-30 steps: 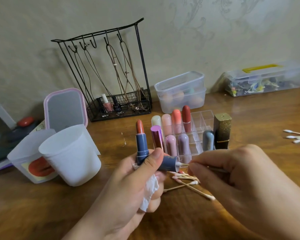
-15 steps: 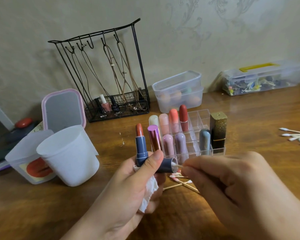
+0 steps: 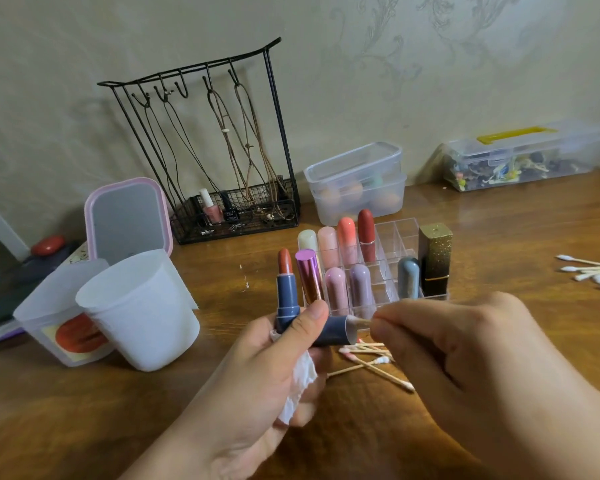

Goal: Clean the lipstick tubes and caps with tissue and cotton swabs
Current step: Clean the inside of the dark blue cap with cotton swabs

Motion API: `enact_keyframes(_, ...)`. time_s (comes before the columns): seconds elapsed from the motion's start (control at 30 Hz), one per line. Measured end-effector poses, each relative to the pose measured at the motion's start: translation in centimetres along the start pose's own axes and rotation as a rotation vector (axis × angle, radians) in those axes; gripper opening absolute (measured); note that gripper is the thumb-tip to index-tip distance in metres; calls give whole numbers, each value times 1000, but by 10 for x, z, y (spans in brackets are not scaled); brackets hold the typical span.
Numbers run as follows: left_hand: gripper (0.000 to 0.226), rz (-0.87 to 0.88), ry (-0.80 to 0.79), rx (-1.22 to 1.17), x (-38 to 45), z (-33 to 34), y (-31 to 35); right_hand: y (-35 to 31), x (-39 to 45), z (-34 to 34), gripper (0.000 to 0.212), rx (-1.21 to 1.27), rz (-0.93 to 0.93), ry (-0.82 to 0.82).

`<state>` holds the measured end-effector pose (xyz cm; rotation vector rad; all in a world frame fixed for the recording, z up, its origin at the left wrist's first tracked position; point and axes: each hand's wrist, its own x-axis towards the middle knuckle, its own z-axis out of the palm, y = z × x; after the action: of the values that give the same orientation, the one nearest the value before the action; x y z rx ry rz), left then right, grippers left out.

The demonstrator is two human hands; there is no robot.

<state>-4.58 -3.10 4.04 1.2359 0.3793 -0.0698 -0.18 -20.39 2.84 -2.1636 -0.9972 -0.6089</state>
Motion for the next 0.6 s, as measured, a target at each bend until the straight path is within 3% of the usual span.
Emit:
enact_keyframes(0.13,46,5,61,20,3,-2,-2,0,-5,5,32,75,-46,-45)
enact_keyframes(0.3,45,56,7,15,0,-3,1,4,-1,3,33,17,-41,-186)
enact_keyframes(0.47,42,17,-43,14,-1,0,1,6,-1,5,30,-65,45,-92)
enact_keyframes(0.6,44,44,50,93,2,0,-3,-2,-5,7,30,-6,20,-62)
